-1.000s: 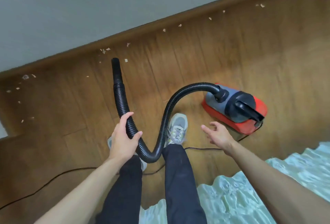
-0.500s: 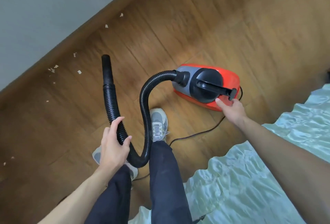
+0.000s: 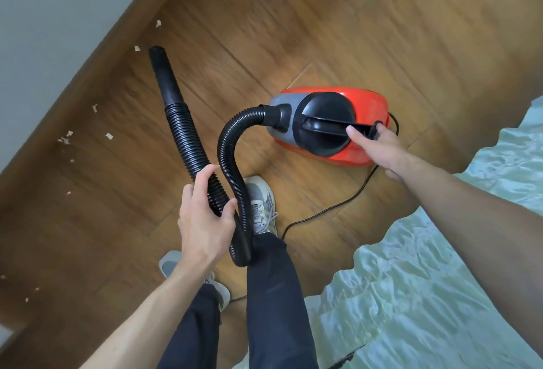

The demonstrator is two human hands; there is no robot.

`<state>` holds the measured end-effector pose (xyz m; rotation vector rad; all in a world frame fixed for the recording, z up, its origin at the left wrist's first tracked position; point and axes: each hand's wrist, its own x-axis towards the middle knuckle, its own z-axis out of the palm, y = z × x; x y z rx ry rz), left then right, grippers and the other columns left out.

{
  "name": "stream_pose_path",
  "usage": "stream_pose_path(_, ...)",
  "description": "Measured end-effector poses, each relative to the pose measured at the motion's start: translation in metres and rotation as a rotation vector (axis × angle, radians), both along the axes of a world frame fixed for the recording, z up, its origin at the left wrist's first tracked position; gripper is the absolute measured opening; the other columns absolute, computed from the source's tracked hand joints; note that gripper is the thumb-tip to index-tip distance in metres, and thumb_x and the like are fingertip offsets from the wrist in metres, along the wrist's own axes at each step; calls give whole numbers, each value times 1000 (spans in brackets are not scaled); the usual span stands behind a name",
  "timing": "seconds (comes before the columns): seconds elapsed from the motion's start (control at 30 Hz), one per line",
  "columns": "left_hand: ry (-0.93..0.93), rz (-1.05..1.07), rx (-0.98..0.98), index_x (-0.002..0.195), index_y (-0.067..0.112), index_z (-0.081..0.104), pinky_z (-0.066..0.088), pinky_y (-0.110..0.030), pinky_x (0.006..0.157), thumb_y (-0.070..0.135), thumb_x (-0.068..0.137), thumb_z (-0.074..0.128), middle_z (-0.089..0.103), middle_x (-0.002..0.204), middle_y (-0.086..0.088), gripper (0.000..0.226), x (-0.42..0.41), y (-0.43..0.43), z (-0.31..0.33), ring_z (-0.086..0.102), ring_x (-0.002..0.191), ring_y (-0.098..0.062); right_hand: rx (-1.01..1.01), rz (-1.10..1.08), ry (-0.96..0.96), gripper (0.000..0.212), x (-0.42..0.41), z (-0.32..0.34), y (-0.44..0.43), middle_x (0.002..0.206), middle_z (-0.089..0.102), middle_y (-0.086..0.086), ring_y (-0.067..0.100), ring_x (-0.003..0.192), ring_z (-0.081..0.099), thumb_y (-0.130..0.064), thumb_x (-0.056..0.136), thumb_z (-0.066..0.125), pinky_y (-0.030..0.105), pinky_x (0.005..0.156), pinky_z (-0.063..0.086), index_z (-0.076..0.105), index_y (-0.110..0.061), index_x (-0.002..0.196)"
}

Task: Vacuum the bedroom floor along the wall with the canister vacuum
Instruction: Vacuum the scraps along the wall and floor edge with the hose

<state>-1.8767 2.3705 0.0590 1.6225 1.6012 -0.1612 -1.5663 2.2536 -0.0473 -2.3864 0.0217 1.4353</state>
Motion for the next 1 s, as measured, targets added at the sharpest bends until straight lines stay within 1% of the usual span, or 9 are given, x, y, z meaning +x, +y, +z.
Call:
stream_pose_path(0.1,22,15,-7,134,40,43,37,-31,84,15,87,72,51,99,3,60,9,-3,-3,48,81,-7,6,-27,23,144,3,-7,-4,149,48,-1,18,136,46,-94,35,66,37,115,36,34,-17,152)
stream_pose_path(0.17,36,15,-2,134,40,44,37,-31,85,15,87,71,51,100,2,60,15,-5,-6,49,85,-11,17,-48,31,144,3,-14,-9,145,52,-3,17,133,48,-97,29,64,39,115,37,40,-21,149)
stream_pose_path(0.47,39,-48,-18,134,40,43,34,-30,82,14,88,69,50,101,0,59,43,-3,-23,50,86,-17,43,-118,78,134,-6,-22,-16,158,34,-8,16,145,32,-97,42,63,46,119,26,29,-32,153)
stream_pose_path(0.57,39,-76,-11,135,39,43,33,-30,80,14,88,68,49,100,0,58,44,-1,-30,48,83,-15,77,-109,82,128,-7,-25,-19,160,30,-10,15,147,28,-96,45,62,43,120,22,31,-35,153)
stream_pose_path(0.73,44,-72,-29,134,41,42,34,-31,81,15,88,68,49,100,0,59,33,6,-32,49,83,-16,32,13,108,84,8,-15,-12,149,47,-4,19,138,40,-72,77,63,30,106,29,45,-27,147)
stream_pose_path(0.77,44,-67,-34,134,41,42,34,-31,81,15,88,68,49,100,0,59,28,8,-29,50,82,-16,19,39,82,83,8,-8,-5,145,51,-3,20,134,45,-69,77,66,29,104,33,47,-23,145)
stream_pose_path(0.83,42,-54,-50,133,43,42,36,-31,81,14,88,67,49,98,1,59,14,9,-23,51,79,-14,11,72,-29,104,5,5,13,143,52,2,21,130,50,-71,64,76,33,106,39,41,-18,147)
stream_pose_path(0.9,29,-21,-67,132,44,42,39,-32,80,14,88,68,48,95,2,59,-2,9,-16,52,76,-7,25,173,-214,115,-5,21,36,145,47,8,25,133,46,-67,58,80,41,112,37,33,-16,150)
stream_pose_path(1.0,8,41,-71,132,44,43,37,-30,79,15,89,69,48,92,4,58,-28,9,-8,52,76,-2,202,446,-374,84,-48,51,86,141,42,10,26,133,40,-41,78,77,39,112,33,34,-20,148)
